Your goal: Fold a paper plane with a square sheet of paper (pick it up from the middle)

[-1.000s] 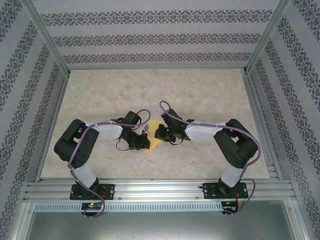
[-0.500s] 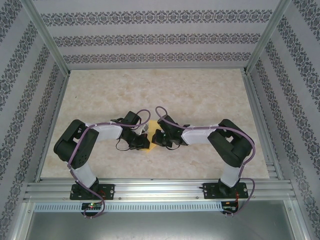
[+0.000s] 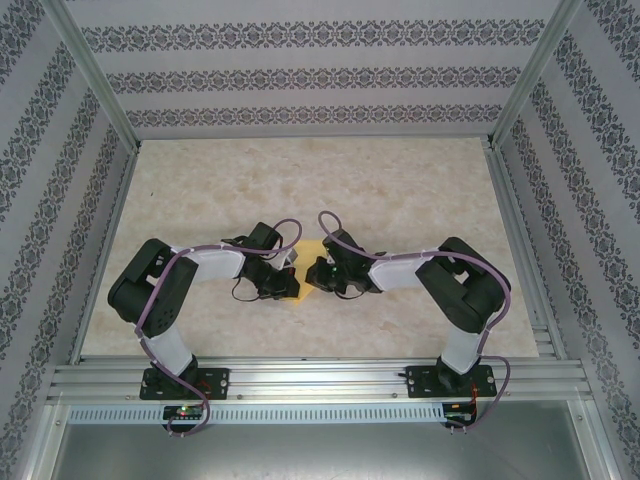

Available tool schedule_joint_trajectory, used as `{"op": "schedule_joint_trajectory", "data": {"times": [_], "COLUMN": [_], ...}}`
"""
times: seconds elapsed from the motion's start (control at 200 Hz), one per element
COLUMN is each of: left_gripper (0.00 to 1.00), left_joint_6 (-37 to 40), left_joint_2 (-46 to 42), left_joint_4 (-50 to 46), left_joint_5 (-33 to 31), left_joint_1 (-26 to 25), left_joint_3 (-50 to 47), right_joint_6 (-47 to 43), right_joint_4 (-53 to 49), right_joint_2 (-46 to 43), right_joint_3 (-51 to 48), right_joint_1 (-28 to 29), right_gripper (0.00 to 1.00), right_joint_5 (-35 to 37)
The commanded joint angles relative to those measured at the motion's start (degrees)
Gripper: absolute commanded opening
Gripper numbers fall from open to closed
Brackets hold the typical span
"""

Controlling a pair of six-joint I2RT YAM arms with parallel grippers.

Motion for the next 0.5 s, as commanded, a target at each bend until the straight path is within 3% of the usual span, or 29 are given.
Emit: {"op": "schedule_joint_trajectory", "data": {"times": [0.0,0.495], "left_gripper": [0.04,0.04], "left_joint_6": [2.2,3.2], "left_joint_2": [5.1,5.9], "left_joint_4": [-3.6,-3.7], "left_joint_5": [-10.0,-10.1], "left_joint_1": [0.3,0.2], "left_joint_3": [-4.2,-4.7], "right_joint_6": [-2.0,-4.6], "right_joint_4": [-0.5,3.0], "right_joint_2": [-0.7,-2.1], "right_joint_3": [-1.3,-4.1], "right_joint_1": [-3.5,-10.7], "right_gripper": [0.12,0.14], "right_joint_5": [2.3,1.7]}}
